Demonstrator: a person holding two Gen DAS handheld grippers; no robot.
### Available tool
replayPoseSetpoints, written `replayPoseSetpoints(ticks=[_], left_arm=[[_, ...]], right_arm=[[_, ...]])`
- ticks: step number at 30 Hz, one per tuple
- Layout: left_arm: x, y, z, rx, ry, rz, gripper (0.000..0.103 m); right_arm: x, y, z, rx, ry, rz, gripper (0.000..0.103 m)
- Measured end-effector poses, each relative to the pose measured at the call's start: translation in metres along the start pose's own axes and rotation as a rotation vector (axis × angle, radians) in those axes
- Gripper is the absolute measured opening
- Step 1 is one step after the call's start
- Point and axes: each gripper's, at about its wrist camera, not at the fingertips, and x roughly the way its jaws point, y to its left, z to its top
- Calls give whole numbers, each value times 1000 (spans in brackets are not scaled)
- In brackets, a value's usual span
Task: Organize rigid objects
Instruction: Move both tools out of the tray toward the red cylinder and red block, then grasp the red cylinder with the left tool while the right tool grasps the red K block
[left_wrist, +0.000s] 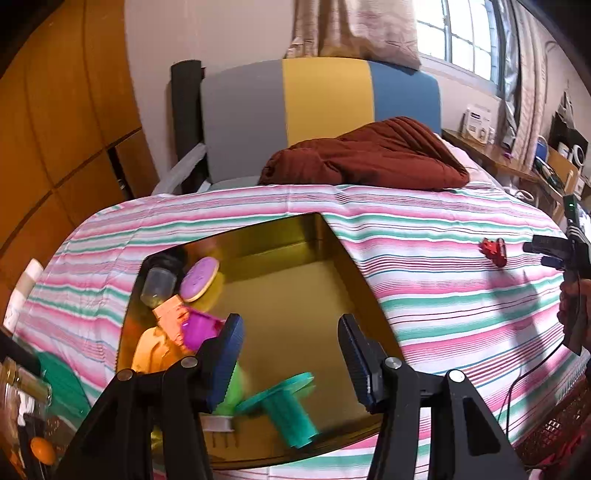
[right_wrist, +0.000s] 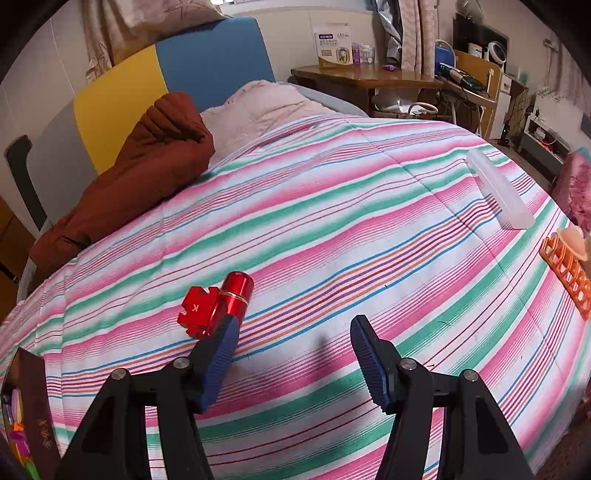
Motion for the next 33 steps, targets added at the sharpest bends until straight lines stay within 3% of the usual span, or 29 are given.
replayPoseSetpoints(ticks=[11, 16, 21, 27, 33], left_arm=[[15, -32, 7, 54, 17, -50, 54], [24, -48, 8, 73, 32, -79, 54], [32, -67, 14, 90, 43, -118, 54], [45, -93, 20, 83, 79, -209, 54], [59, -119, 18, 123, 123, -246, 54]], right_arm=[[3, -1, 3, 12, 3, 28, 64], [2, -21, 7, 123, -4, 45, 64], [13, -30, 4, 196, 64, 72, 64], [11, -44, 4, 280, 48, 62, 64], [10, -70, 0, 427, 42, 90, 64]])
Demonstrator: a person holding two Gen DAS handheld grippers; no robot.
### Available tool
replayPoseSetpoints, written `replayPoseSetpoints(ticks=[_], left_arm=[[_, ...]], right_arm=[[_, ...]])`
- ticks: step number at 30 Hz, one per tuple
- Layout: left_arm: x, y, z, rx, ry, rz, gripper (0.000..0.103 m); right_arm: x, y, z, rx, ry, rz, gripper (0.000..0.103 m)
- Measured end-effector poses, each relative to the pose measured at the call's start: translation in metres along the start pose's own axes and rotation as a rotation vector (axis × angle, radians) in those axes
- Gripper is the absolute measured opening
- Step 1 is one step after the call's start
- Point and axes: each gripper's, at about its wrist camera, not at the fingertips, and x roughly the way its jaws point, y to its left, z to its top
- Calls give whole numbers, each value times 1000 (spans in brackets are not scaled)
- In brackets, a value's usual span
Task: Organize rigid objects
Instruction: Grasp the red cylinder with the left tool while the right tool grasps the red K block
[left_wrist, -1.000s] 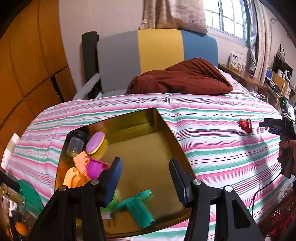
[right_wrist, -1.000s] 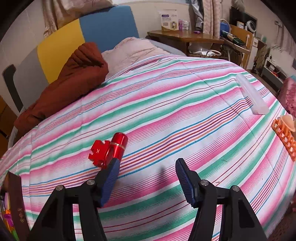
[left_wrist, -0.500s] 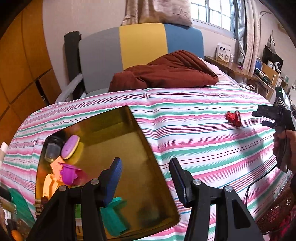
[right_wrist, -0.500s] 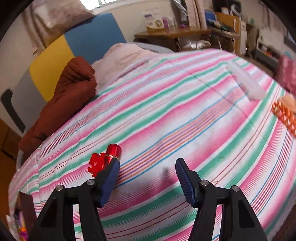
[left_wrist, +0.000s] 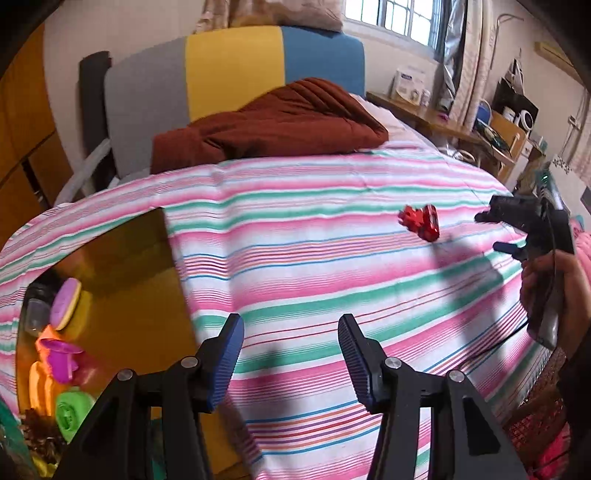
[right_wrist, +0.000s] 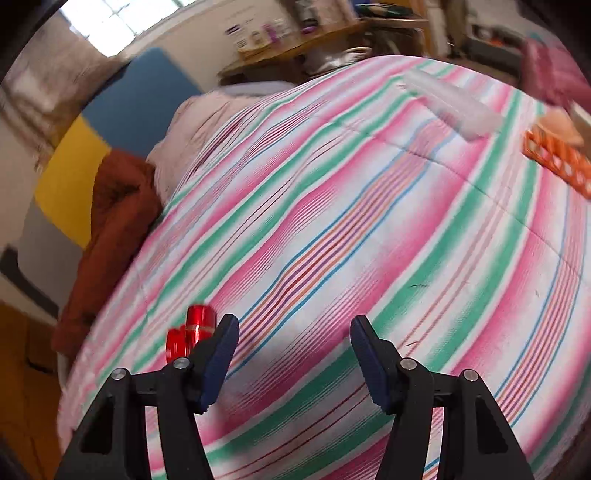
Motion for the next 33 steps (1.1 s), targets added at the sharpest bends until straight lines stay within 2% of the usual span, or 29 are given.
replayPoseSetpoints(ticks=[2, 6, 9, 13, 17, 20, 26, 31, 33], left_arm=[[10, -6, 2, -4, 22, -23, 54], [34, -22, 7, -18, 77, -78, 53], [49, -33, 12, -16, 99, -105, 52], [63, -43, 17, -22, 135, -126, 44], [70, -66, 31, 17, 116, -175, 41], [79, -87, 41, 64, 109, -211, 41], [97, -128, 68, 126, 87, -272, 41], [112, -162, 97, 212, 52, -271, 41], [120, -179, 108, 255, 35, -269, 46]], right_arm=[[-3, -10, 2, 60, -6, 28, 64], [3, -19, 1, 131, 41, 79, 64], [6, -14, -1, 123, 57, 106, 64], [4, -2, -4, 62, 68, 119, 60], [0, -2, -5, 52, 66, 126, 59], [-5, -12, -4, 102, 39, 124, 60], [-2, -24, -1, 180, 46, 133, 59], [-6, -25, -1, 183, 40, 135, 59], [-5, -24, 0, 181, 43, 134, 59]])
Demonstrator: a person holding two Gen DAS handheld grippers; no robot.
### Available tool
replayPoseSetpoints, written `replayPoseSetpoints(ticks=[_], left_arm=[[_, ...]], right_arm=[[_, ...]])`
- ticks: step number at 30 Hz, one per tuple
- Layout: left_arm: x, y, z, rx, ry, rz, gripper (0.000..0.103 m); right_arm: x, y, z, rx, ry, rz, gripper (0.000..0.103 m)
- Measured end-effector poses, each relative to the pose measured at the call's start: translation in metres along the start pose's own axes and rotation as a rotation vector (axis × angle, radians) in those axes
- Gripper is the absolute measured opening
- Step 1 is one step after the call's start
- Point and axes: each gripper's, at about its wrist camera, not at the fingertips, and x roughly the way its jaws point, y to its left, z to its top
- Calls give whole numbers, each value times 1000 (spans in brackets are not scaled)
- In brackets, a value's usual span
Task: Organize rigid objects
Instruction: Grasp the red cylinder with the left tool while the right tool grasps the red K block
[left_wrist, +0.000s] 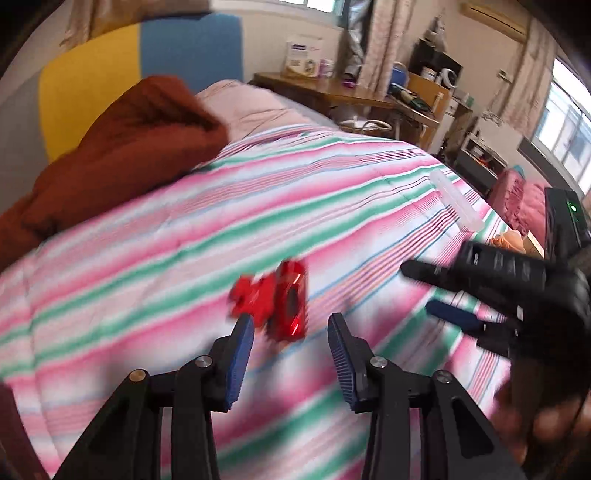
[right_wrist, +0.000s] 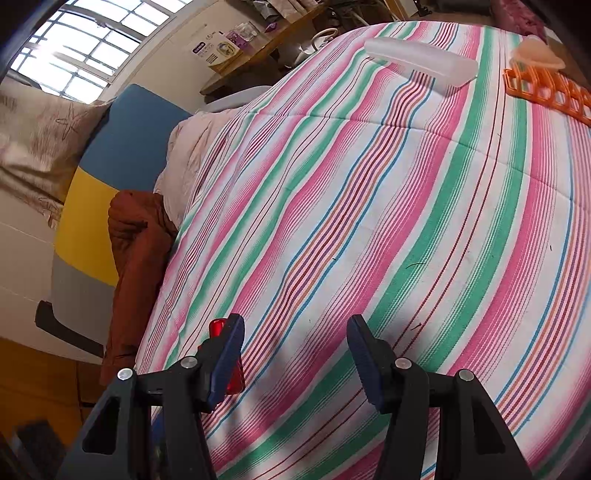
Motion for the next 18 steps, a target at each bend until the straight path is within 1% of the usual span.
replayPoseSetpoints(ticks=[2, 4, 5, 6, 7, 8, 9, 10, 11, 12, 14, 16, 18], left_arm=[[18, -10, 11, 46, 13, 49, 46], [33, -15, 18, 59, 36, 42, 46], [43, -18, 20, 78, 46, 68, 46], [50, -19, 20, 91, 54, 92, 43], [57, -20, 19, 106, 70, 104, 35], [65, -23, 15, 135, 80, 117, 32], [63, -26, 12, 168, 48, 131, 25], [61, -26, 9, 174, 47, 118, 25], [55, -23, 4, 155, 41, 85, 25], [50, -20, -1, 142, 39, 76, 25], [35, -12, -16, 112, 19, 83, 25], [13, 1, -39, 81, -13, 77, 25], [-9, 17, -67, 42, -20, 105, 25]], right_arm=[[1, -1, 0, 6, 6, 7, 59], [1, -1, 0, 8, 7, 3, 60], [2, -2, 0, 13, 9, 4, 60], [4, -3, 0, 19, 13, 8, 60], [5, -3, 0, 22, 18, 6, 60], [6, -4, 0, 22, 22, 2, 60], [7, -4, -1, 24, 28, 2, 60], [8, -5, -1, 24, 31, 2, 60], [8, -5, -1, 21, 32, -4, 60], [8, -6, -1, 18, 34, -6, 60], [10, -4, -2, 10, 42, -1, 60], [13, -1, -2, -6, 51, -10, 60], [19, 3, -3, -30, 77, -9, 60]])
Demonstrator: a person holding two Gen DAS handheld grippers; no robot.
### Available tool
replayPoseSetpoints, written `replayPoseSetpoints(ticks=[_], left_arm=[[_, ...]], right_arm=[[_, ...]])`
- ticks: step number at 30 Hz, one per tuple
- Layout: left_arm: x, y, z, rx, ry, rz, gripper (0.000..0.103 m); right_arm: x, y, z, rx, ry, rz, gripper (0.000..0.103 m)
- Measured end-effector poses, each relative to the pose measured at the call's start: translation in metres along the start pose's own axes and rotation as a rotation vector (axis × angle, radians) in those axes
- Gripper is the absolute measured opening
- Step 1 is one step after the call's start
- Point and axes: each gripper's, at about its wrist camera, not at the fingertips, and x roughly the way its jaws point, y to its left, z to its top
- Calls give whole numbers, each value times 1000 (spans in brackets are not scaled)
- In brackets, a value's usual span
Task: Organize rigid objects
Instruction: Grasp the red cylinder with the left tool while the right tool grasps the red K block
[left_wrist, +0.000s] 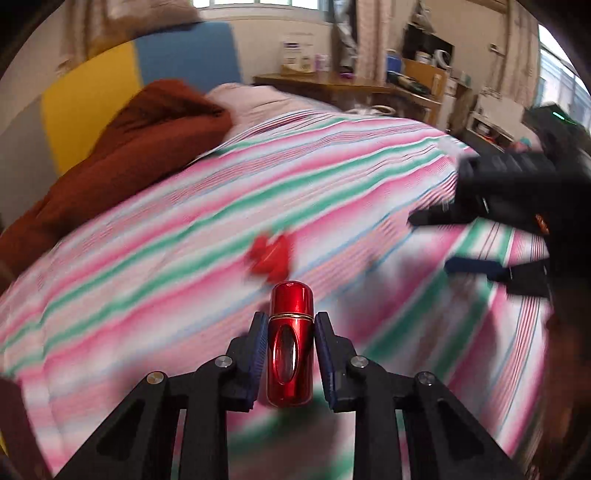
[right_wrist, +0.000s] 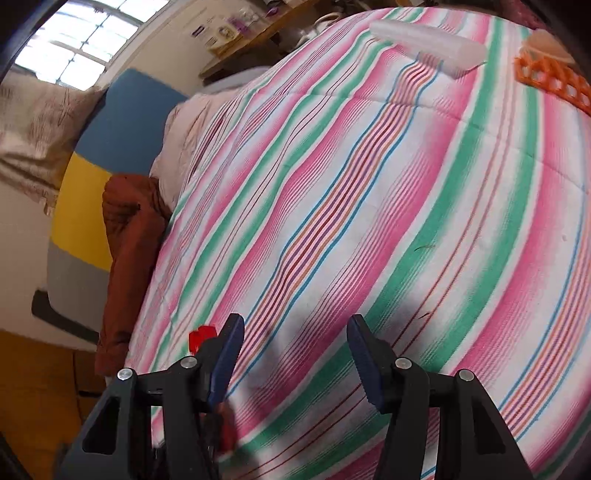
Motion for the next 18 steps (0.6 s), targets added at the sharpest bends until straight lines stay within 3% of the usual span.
replayPoseSetpoints(ticks=[7, 12, 16, 18], left_arm=[[-58, 51, -84, -124, -58, 72, 26], [-52, 58, -96, -160, -51, 56, 26], [-52, 59, -95, -173, -55, 44, 26], [-53, 61, -96, -181, -58, 34, 26]], right_arm=[[18, 32, -11, -194, 84, -3, 59], [30, 57, -24, -308, 131, -5, 59], [45, 82, -18, -347, 104, -25, 60], [56, 100, -18, -408, 79, -45, 65]])
